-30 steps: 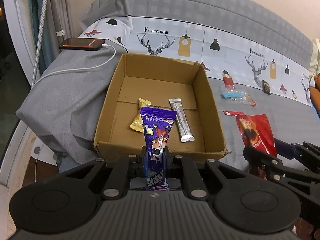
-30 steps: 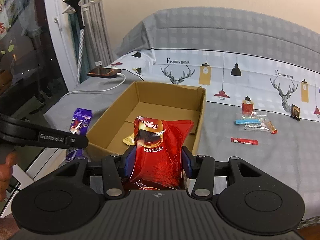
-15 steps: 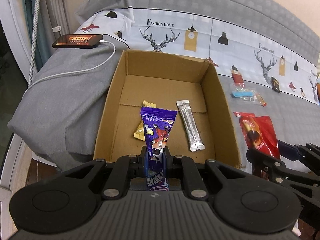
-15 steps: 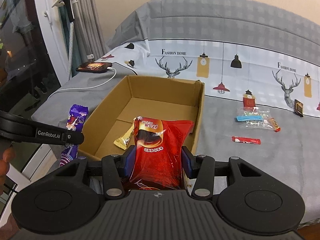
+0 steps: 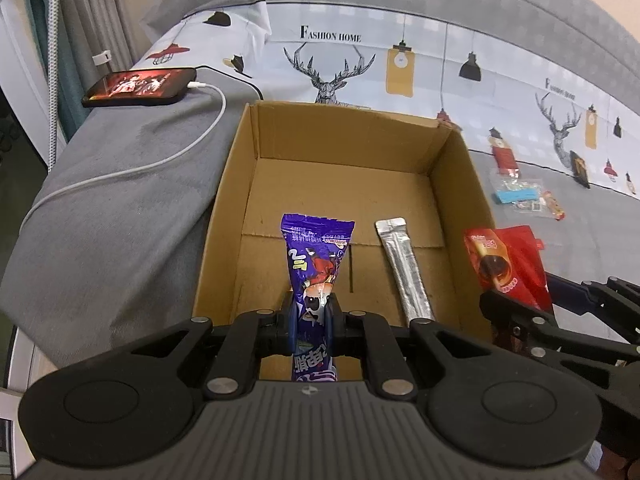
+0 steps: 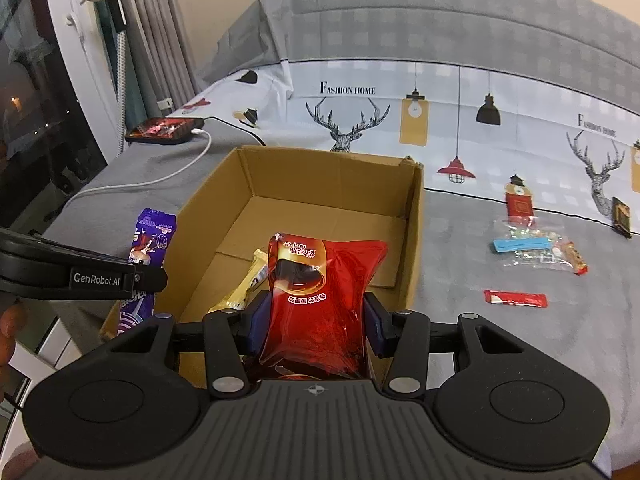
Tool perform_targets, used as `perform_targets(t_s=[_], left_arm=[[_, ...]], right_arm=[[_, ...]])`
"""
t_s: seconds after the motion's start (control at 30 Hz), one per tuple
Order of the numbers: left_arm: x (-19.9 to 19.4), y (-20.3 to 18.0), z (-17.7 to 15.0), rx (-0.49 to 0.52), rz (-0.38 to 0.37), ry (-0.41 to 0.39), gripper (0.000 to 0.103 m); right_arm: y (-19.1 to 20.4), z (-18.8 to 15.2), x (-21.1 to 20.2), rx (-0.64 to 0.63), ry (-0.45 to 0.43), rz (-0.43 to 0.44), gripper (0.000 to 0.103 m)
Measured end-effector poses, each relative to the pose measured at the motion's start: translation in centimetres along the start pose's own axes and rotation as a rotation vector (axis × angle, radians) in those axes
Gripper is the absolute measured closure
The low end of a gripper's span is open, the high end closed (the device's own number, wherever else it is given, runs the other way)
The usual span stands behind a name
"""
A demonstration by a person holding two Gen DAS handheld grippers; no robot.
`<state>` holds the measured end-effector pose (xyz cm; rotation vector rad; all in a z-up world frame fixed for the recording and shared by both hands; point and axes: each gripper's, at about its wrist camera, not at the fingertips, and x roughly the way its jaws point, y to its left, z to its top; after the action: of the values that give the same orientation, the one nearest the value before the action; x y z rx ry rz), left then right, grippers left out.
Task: Organize snacks
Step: 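Carry the purple candy bar and red chocolate pouch over the box, then open the left tool into the box while the right tool releases the red pouch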
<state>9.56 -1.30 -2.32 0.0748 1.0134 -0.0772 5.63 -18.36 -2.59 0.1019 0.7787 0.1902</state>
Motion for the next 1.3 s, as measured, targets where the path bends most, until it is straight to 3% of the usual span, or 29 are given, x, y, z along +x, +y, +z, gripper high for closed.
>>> perform_targets(t_s=[0.5, 0.87, 0.9, 0.93, 0.97, 1.0, 1.07, 1.3], left_arm=[[9.2, 0.2, 3.4, 0.023, 0.057, 0.1, 0.089], [12.8, 0.0, 4.4, 0.03, 0.087, 0.15, 0.087], [12.9, 0.1, 4.4, 0.029, 0.085, 0.156, 0.077], [13.0, 0.2, 4.5, 0.025, 0.081, 0.165, 0.047], [12.9, 0.3, 4.6, 0.016, 0.076, 0.168, 0.027], [12.6, 0.5, 4.6, 0.0, 0.076, 0.16, 0.0], [11.4, 0.7, 4.5, -0.031, 0.096, 0.11, 0.0], [7.3, 0.3, 2.4, -0.008, 0.085, 0.117, 0.0]], right_arm=[[-1.4, 1.7, 8.7, 0.023, 0.101, -0.004, 0.052], [-2.2, 2.1, 12.6, 0.019, 0.133, -0.02, 0.05], [-2.2, 2.2, 12.8, 0.018, 0.132, -0.021, 0.049], [-2.2, 2.3, 12.9, 0.016, 0.131, -0.017, 0.041], [-2.2, 2.3, 12.8, 0.017, 0.122, -0.026, 0.036], [-2.2, 2.4, 12.7, 0.017, 0.107, -0.034, 0.032], [-2.2, 2.7, 12.0, 0.006, 0.077, -0.046, 0.017], [-1.8, 2.0, 8.1, 0.014, 0.066, -0.049, 0.012]])
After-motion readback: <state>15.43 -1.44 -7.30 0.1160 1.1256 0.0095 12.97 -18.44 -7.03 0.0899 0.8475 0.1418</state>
